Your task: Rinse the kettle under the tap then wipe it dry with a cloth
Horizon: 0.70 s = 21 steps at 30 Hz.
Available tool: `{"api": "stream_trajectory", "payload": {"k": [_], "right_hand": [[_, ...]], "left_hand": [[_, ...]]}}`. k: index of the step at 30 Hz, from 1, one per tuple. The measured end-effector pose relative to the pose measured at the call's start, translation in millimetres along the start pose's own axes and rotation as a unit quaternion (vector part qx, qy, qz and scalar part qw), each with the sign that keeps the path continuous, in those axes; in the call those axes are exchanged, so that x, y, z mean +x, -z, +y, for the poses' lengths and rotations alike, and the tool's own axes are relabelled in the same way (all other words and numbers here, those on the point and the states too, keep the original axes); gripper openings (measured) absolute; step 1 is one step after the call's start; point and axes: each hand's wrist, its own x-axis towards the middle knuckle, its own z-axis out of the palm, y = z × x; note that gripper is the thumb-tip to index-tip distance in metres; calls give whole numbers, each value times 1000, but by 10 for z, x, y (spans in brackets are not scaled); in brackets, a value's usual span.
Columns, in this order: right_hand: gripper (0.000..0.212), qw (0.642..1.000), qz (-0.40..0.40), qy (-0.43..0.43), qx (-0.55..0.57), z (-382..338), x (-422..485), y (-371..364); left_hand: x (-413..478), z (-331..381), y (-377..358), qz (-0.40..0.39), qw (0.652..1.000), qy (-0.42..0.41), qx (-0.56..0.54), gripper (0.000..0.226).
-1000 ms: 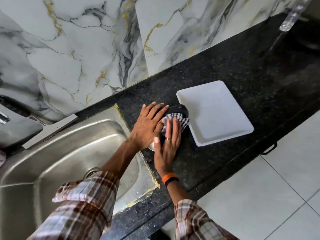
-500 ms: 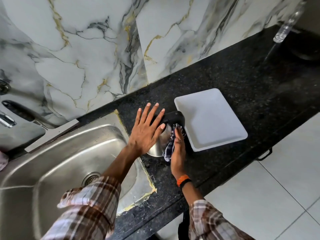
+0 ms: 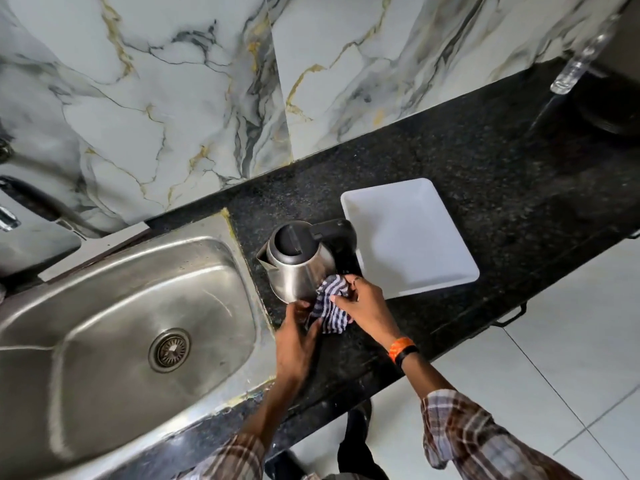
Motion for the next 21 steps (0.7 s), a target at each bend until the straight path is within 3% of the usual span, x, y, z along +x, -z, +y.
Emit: {"api": "stream_trajectory", "payload": {"k": [4, 6, 8, 12, 16, 18, 21], "right_hand": [[27, 993, 41, 77, -82, 68, 4, 323], [37, 995, 31, 91, -37, 94, 27, 569], [37, 998, -3, 44, 48, 107, 71, 837], [28, 997, 4, 12, 83, 197, 319, 1291], [50, 996, -9, -38, 77, 324, 664, 1650], [59, 996, -22, -61, 58, 409, 819, 1764], [73, 996, -48, -79, -5, 558, 991, 1818]], "left_hand": [[-25, 121, -189, 25, 997, -12, -69, 15], [5, 283, -297, 25, 992, -25, -124, 12], [104, 499, -443, 19, 988, -59, -141, 2], [431, 928, -782, -13, 985, -76, -155, 16], [867, 1115, -1088, -46, 988, -20, -145, 21], [1095, 1130, -1203, -66, 993, -4, -103, 21], [1307, 1073, -1350, -120, 993, 8, -11, 39]]}}
